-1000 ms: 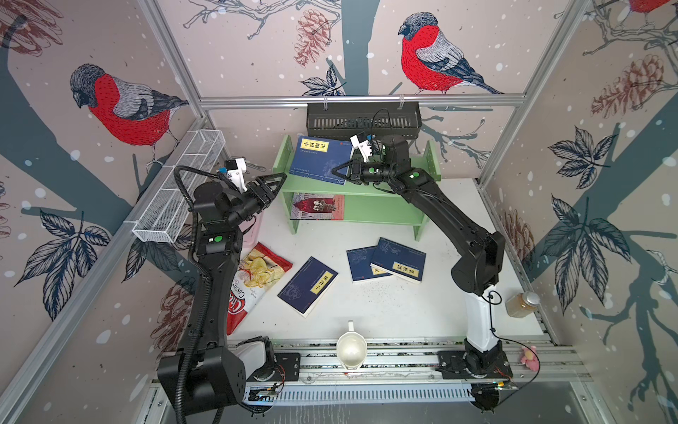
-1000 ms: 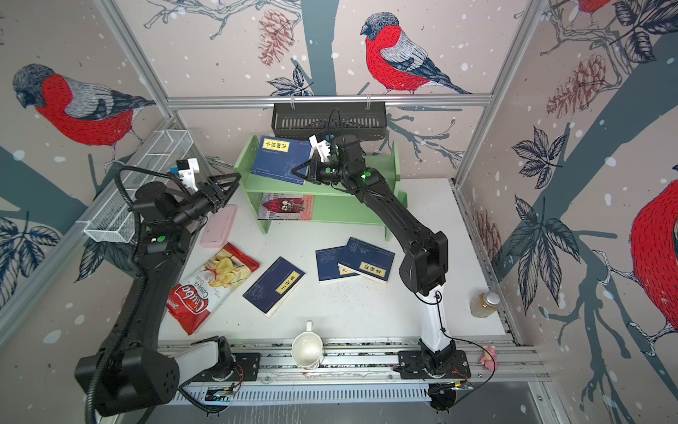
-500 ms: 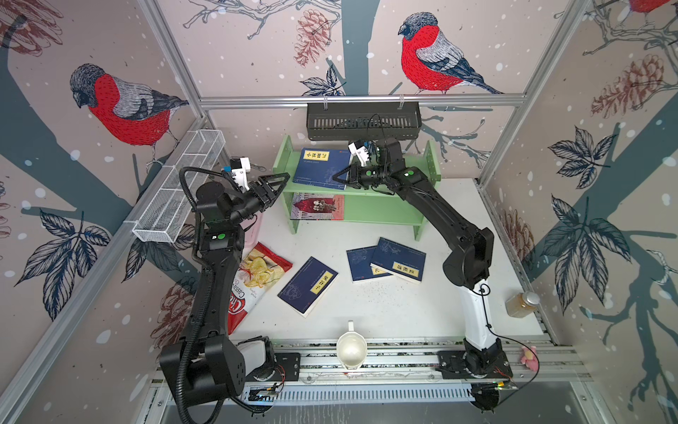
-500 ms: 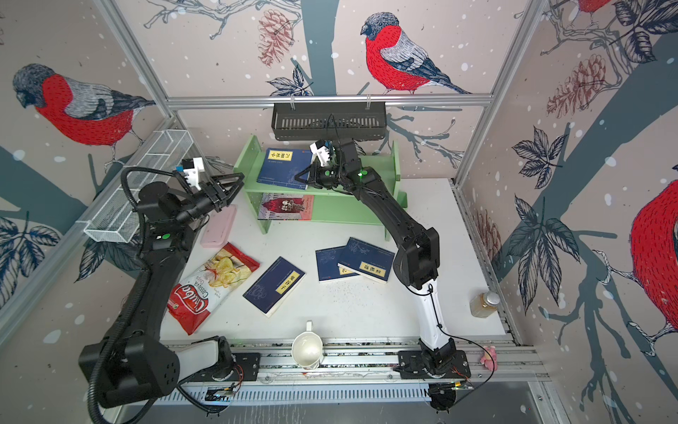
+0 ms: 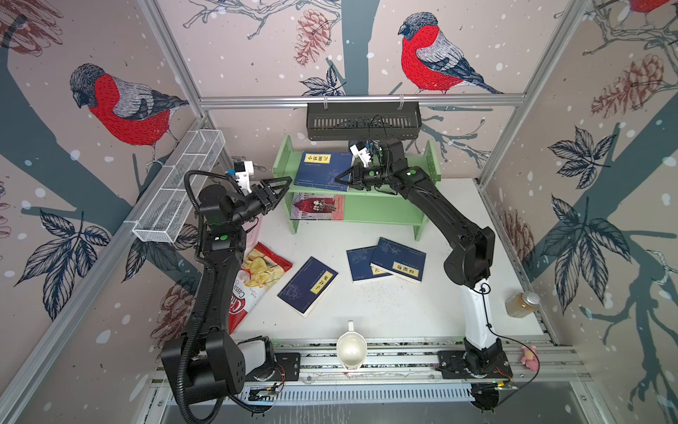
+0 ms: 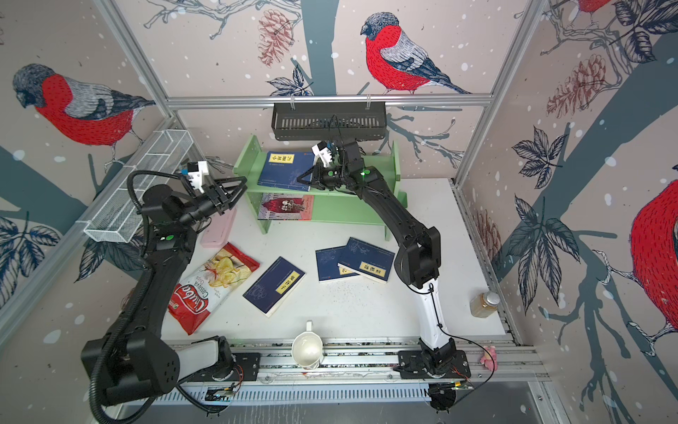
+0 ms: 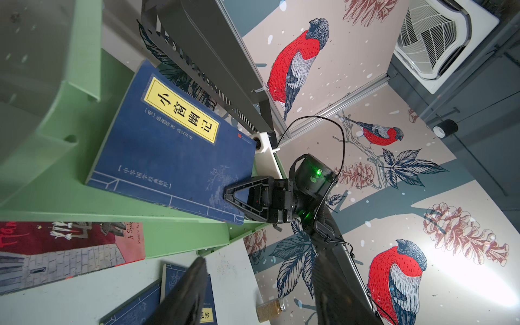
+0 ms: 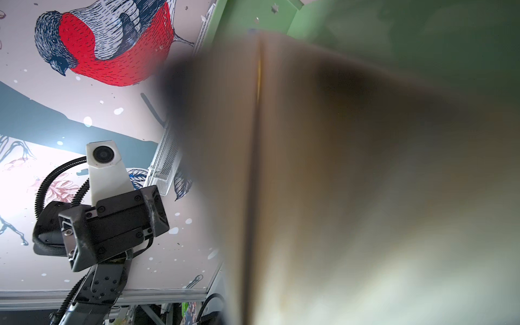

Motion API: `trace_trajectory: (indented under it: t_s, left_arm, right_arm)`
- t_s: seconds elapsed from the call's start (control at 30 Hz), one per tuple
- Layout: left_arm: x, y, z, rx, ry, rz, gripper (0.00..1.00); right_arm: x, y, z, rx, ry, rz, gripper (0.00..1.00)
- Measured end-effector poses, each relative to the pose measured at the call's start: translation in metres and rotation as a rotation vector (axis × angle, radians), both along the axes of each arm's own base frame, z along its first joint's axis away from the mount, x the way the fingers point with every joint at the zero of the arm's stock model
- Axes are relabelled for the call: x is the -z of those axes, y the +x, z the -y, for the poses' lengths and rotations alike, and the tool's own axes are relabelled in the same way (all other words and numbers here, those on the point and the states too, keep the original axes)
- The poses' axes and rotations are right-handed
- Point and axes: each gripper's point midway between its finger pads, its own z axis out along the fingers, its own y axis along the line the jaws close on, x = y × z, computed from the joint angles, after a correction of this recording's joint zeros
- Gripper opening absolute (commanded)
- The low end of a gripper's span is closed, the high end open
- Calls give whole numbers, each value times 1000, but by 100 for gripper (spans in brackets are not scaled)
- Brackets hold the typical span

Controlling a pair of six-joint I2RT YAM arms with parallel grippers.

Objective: Stacking books/files
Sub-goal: Place the book on the bookshelf.

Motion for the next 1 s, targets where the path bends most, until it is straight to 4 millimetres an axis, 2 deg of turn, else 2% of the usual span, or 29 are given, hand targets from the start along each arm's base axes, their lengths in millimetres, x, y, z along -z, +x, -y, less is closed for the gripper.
trace_trajectory:
  t_s: [0.3,0.4,0.63,0.9,1.0]
  left_arm:
    - [0,4,-1,1,-10,6,61]
    - [0,5,-1,1,-13,4,61]
    - [0,5,-1,1,-15,3,61]
    - [0,5,-1,1,-16,1,61]
    - [1,5,-1,1,-20,-4,61]
  right_arm:
    - [-5,-15,-6,-56,11,-11,6]
    - [-7,-12,-6,-51,12,-5,7]
    - [4,-1,-9,-35,5,-9,10]
    - [5,3,-9,-26,1,-7,21]
    - [6,4,-8,-21,-3,-9,30]
